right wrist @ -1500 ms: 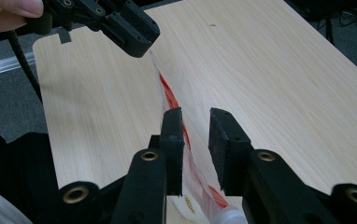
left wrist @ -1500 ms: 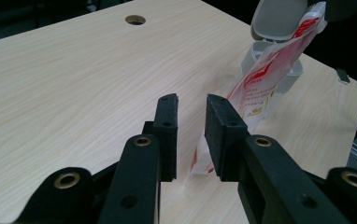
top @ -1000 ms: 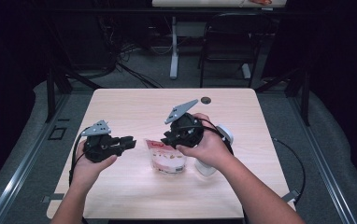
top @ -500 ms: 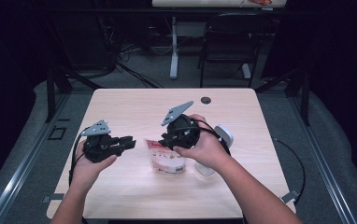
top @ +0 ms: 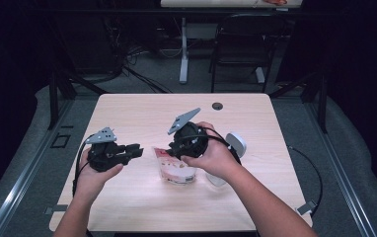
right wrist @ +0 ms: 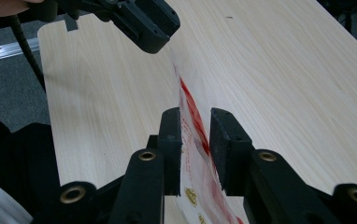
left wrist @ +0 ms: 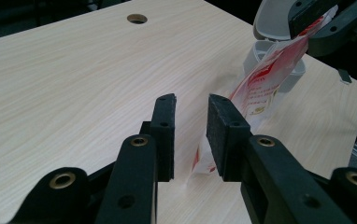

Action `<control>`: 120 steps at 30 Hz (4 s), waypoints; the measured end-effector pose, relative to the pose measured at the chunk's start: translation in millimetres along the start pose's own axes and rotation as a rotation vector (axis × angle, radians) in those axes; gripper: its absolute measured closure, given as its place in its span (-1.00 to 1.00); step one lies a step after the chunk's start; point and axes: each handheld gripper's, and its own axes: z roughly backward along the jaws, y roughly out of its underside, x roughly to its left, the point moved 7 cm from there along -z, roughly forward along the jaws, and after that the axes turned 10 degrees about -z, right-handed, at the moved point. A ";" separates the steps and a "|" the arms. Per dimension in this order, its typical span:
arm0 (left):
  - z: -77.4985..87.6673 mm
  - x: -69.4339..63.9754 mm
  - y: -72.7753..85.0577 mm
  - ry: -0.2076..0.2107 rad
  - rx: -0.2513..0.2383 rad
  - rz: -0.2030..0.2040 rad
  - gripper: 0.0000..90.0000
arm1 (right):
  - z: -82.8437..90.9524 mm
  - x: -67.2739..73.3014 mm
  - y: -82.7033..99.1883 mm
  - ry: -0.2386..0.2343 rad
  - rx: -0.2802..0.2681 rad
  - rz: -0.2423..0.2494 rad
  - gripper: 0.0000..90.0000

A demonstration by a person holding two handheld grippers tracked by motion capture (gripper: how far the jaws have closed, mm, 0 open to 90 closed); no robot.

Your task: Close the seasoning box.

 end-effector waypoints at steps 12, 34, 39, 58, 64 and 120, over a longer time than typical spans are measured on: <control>0.4 0.8 0.5 -0.001 0.000 0.002 0.60 | -8.2 -4.0 0.6 0.001 0.020 -0.001 0.66; -0.7 1.6 2.1 -0.002 0.006 0.003 0.59 | -26.2 -3.9 0.8 0.007 0.084 0.019 0.73; -0.9 1.4 2.2 0.000 0.008 0.004 0.59 | -27.9 -4.9 0.7 -0.005 0.094 0.024 0.73; -2.1 1.4 3.0 0.002 0.012 0.003 0.58 | -34.9 -6.1 2.7 -0.027 0.140 0.038 0.85; -2.1 1.3 2.9 0.002 0.012 0.003 0.58 | -35.1 -8.0 2.1 -0.033 0.145 0.050 0.94; -37.5 -30.6 -1.5 0.140 -0.021 -0.125 -0.03 | 28.0 -16.0 11.1 -0.081 -0.035 0.077 1.00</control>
